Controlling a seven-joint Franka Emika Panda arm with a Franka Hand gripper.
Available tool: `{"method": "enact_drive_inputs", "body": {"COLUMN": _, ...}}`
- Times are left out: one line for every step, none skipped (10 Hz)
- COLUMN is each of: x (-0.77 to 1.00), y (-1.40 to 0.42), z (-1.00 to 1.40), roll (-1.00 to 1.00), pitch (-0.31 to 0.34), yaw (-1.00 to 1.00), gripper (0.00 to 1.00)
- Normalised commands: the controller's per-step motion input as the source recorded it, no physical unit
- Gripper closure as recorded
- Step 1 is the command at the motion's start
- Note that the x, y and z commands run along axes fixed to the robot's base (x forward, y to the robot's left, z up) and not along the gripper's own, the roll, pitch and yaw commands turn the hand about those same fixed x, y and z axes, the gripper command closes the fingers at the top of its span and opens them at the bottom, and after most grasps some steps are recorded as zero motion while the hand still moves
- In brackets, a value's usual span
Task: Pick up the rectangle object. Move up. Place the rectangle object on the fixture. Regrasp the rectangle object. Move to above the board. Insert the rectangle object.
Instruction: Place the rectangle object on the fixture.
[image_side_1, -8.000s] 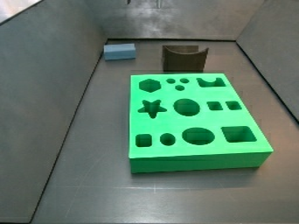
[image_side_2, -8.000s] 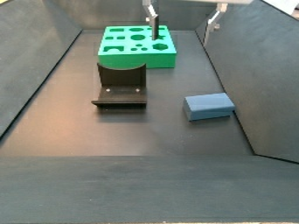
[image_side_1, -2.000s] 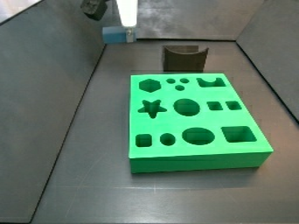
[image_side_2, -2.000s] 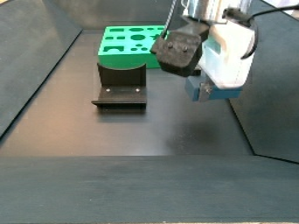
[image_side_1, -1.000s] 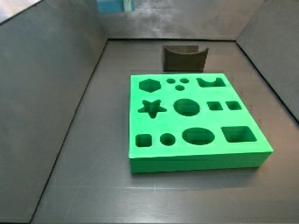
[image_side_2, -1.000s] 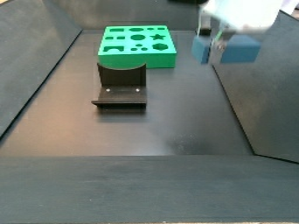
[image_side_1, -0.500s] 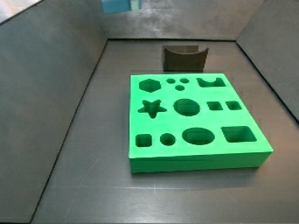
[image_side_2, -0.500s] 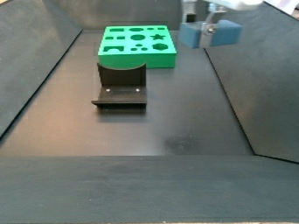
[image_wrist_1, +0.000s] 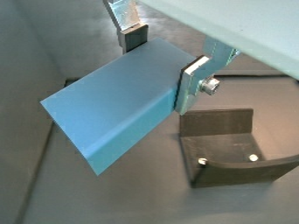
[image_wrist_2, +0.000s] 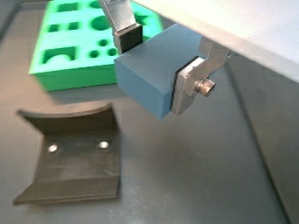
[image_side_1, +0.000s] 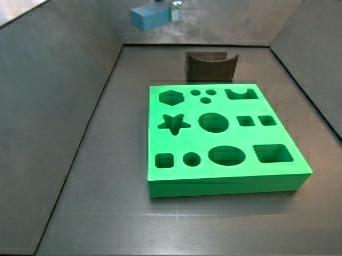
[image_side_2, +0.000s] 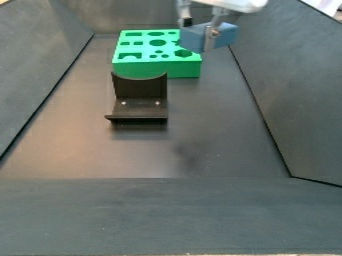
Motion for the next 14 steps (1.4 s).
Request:
{"method": "enact_drive_inputs", "body": {"x": 1.00, "y": -0.26, "z": -0.13, "roll": -0.09, "pitch": -0.040, "yaw": 1.00, "gripper": 1.00}}
{"method": "enact_drive_inputs", "body": {"x": 1.00, "y": -0.24, "z": -0.12, "roll": -0.09, "pitch": -0.041, "yaw": 1.00, "gripper": 1.00}}
{"method": "enact_drive_inputs", "body": {"x": 1.00, "y": -0.19, "z": -0.11, "roll": -0.11, "pitch": -0.043, "yaw": 1.00, "gripper": 1.00}}
{"method": "enact_drive_inputs", "body": {"x": 1.00, "y": -0.18, "z": -0.10, "roll": -0.12, "pitch": -0.043, "yaw": 1.00, "gripper": 1.00}}
{"method": "enact_drive_inputs", "body": {"x": 1.00, "y": -0.15, "z": -0.09, "roll": -0.13, "pitch": -0.043, "yaw": 1.00, "gripper": 1.00}}
{"method": "enact_drive_inputs", "body": {"x": 1.00, "y": -0.12, "z": -0.08, "roll": -0.16, "pitch": -0.040, "yaw": 1.00, "gripper": 1.00}}
{"method": "enact_drive_inputs", "body": {"x": 0.99, "y": 0.96, "z": 0.60, "roll": -1.00, "pitch": 0.161, "yaw": 0.85, "gripper": 1.00}}
{"method": "enact_drive_inputs", "body": {"x": 0.87, "y": 0.97, "z": 0.60, "roll": -1.00, "pitch": 0.171, "yaw": 0.73, "gripper": 1.00}}
{"method": "enact_drive_inputs", "body": {"x": 0.68, "y": 0.78, "z": 0.39, "roll": -1.00, "pitch": 0.207, "yaw": 0.62, "gripper": 1.00}}
{"method": "enact_drive_inputs", "body": {"x": 0.56, "y": 0.61, "z": 0.20, "roll": -1.00, "pitch": 0.223, "yaw": 0.57, "gripper": 1.00}}
{"method": "enact_drive_inputs", "body": {"x": 0.48, "y": 0.43, "z": 0.07, "roll": -1.00, "pitch": 0.236, "yaw": 0.52, "gripper": 1.00}}
{"method": "enact_drive_inputs", "body": {"x": 0.42, "y": 0.25, "z": 0.04, "roll": -1.00, "pitch": 0.262, "yaw": 0.47, "gripper": 1.00}}
{"method": "enact_drive_inputs", "body": {"x": 0.35, "y": 0.06, "z": 0.03, "roll": -1.00, "pitch": 0.305, "yaw": 0.38, "gripper": 1.00}}
{"method": "enact_drive_inputs", "body": {"x": 0.30, "y": 0.06, "z": 0.00, "roll": -1.00, "pitch": 0.338, "yaw": 0.33, "gripper": 1.00}}
